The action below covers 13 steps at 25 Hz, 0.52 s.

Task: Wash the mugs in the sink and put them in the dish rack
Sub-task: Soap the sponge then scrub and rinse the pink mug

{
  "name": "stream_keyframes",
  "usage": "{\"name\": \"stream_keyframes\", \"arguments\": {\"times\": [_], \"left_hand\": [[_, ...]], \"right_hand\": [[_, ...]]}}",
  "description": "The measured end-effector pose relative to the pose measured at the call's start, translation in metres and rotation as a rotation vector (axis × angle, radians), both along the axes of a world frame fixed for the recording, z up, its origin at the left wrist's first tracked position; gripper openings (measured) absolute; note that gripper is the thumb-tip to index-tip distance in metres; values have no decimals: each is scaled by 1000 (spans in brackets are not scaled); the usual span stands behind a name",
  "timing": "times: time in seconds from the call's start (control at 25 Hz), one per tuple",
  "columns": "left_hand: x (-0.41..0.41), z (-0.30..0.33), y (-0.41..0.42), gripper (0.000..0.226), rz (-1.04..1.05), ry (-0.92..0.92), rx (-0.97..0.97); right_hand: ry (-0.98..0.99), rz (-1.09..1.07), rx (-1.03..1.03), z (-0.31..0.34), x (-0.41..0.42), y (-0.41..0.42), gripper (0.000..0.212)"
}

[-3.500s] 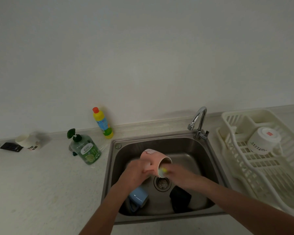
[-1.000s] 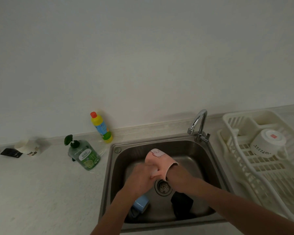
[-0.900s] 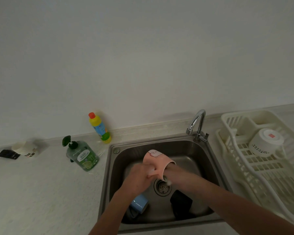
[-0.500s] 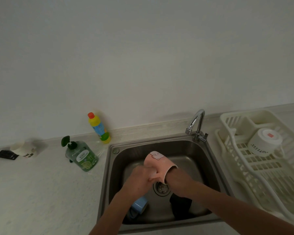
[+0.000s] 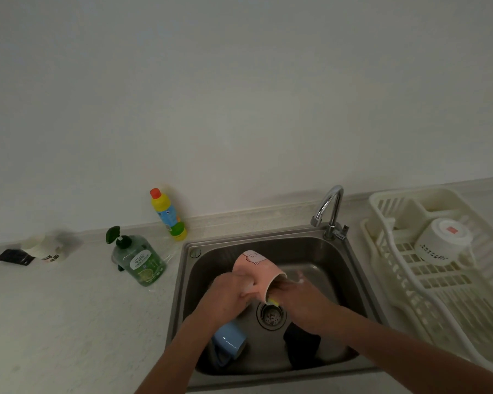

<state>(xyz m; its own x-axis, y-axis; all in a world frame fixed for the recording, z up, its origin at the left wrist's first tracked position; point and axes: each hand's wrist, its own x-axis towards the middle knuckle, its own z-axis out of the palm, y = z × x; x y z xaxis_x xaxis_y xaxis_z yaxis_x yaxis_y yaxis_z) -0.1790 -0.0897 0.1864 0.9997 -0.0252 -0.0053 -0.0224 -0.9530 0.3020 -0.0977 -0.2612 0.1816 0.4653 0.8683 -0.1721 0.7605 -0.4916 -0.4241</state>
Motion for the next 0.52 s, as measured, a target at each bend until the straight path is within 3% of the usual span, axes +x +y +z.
{"name": "stream_keyframes", "arguments": {"times": [0.08,0.2,0.32,0.44,0.52], "left_hand": [[1,-1,-11,23,-39,-28,0],[1,1,-16,24,-36,-72,-30],[-3,-1,-11,12,-28,-69,-92],[-8,-5,0,20,-12,-66,-155],[-10,-4,3,14,-6,-39,-149]], "right_hand": [[106,-140,-51,6,0,17,65],[344,-125,109,-1,1,17,84],[418,-245,221,23,-10,4,48],[243,-173,267,17,-22,-16,28],[17,-126,85,-10,-14,-36,29]]}}
